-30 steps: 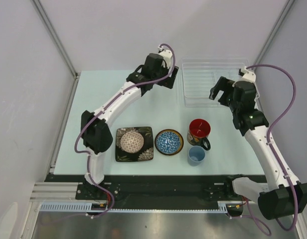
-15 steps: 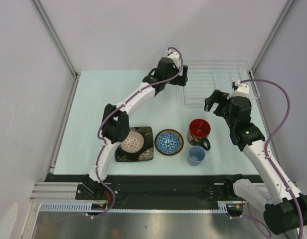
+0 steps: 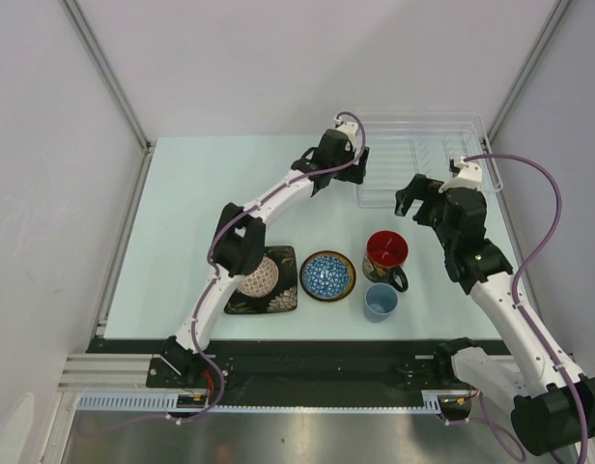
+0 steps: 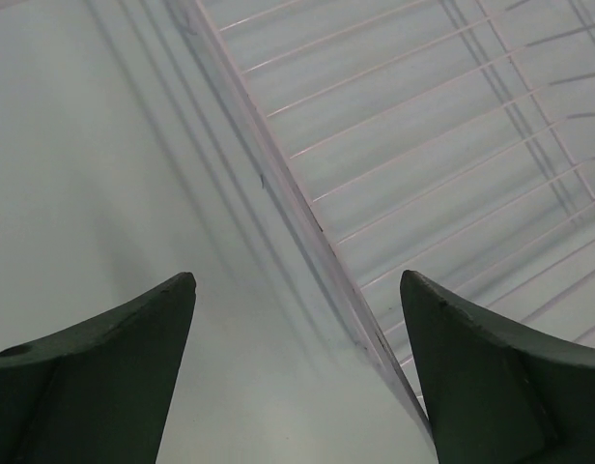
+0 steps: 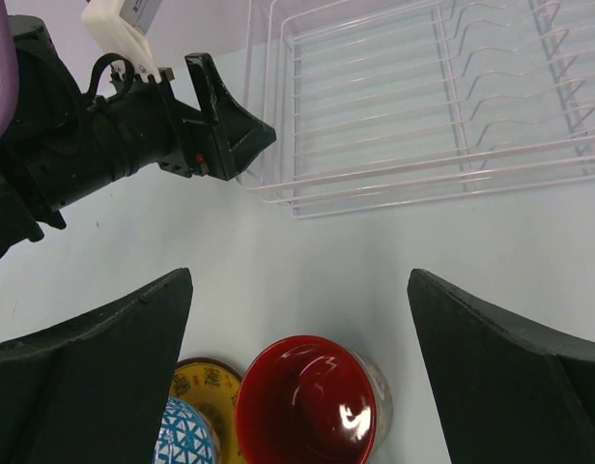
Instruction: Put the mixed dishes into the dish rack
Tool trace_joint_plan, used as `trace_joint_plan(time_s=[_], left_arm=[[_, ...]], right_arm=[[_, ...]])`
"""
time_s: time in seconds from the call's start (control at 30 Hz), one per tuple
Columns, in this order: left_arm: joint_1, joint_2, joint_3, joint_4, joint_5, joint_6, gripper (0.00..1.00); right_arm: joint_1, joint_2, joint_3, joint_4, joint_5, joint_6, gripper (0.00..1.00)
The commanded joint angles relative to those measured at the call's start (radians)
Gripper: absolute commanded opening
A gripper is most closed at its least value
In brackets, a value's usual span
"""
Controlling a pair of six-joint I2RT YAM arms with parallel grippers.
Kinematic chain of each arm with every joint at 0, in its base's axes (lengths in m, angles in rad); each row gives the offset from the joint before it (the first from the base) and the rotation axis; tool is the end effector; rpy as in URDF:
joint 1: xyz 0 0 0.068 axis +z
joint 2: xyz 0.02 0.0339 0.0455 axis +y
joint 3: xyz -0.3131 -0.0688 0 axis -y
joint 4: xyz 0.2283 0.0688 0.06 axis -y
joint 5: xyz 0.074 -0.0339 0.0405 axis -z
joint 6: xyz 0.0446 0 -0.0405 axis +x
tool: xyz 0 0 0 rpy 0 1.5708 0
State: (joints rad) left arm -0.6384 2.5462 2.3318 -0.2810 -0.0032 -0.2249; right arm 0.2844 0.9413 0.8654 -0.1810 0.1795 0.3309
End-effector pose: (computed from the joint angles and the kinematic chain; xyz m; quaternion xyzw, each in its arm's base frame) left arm 0.4975 -0.3690 0.2428 0.1755 0.8408 -0.2130 0.4658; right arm 0.1768 0.0434 0.3791 0.0731 0.7872 0.1165 0.6012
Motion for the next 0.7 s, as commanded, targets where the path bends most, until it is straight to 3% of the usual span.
trace_joint_plan(time_s=[0.0, 0.2, 0.43, 0.57, 0.67], left_arm=[[-0.003, -0.046, -0.031, -0.021, -0.136, 0.053, 0.89], [-0.001, -0.072, -0.061, -0.049, -0.265, 0.108, 0.65], [0.029, -0.191, -0.23, -0.032, -0.38, 0.137, 0.56], [0.071, -0.26, -0.359, -0.066, -0.435, 0.148, 0.5], [0.12, -0.346, -0.48, -0.047, -0.416, 0.127, 0.45]], right_arm=[[0.004, -0.03, 0.032, 0.046, 0.018, -0.003, 1.0], [0.006, -0.042, 0.04, 0.034, 0.015, -0.004, 0.97], [0.001, -0.041, 0.049, 0.022, 0.047, -0.018, 0.97], [-0.046, -0.004, 0.066, 0.008, 0.232, -0.05, 0.98], [-0.129, 0.112, 0.131, -0.034, 0.275, -0.009, 0.98]])
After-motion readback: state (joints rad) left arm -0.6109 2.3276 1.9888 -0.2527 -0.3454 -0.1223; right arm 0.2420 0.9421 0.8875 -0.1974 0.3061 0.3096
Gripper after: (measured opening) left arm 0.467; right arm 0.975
